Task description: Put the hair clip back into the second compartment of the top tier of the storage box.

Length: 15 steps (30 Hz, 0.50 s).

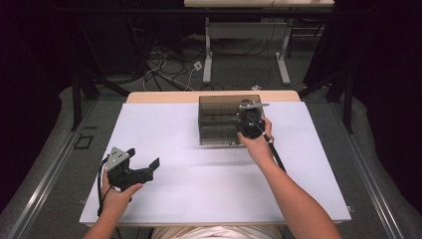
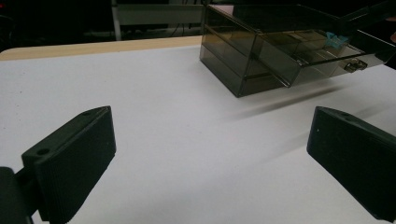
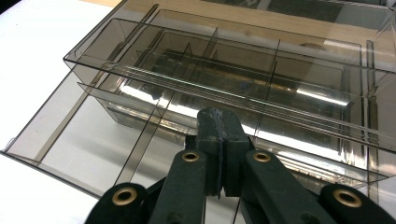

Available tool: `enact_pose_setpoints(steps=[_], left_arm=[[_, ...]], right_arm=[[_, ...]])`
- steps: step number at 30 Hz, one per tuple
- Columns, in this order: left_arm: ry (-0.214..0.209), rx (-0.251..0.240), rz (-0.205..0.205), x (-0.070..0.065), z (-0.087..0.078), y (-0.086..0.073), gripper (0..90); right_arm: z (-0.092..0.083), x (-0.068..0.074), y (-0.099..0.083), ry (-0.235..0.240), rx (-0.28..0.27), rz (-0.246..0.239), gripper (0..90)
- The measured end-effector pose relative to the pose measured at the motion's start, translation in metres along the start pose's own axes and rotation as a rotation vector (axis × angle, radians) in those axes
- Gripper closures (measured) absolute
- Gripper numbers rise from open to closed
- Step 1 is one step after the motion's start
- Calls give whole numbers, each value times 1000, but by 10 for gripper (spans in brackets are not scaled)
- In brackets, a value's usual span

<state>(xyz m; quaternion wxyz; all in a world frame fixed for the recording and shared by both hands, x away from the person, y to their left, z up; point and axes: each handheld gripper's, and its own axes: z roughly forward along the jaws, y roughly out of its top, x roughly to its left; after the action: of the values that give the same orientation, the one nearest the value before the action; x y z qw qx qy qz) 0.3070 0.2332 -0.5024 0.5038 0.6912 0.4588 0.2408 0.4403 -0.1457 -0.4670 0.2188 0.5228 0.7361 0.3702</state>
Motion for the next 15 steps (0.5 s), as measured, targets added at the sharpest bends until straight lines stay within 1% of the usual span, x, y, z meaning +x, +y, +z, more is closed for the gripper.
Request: enact_pose_setpoints(steps=[13,15], left_arm=[[-1,5,3,0,0,0,10],[-2,6,0,0,0,0,10]], right_arm=[[4,1,1,-8,4,-8,896],[4,2,1,-6,12,0,895]])
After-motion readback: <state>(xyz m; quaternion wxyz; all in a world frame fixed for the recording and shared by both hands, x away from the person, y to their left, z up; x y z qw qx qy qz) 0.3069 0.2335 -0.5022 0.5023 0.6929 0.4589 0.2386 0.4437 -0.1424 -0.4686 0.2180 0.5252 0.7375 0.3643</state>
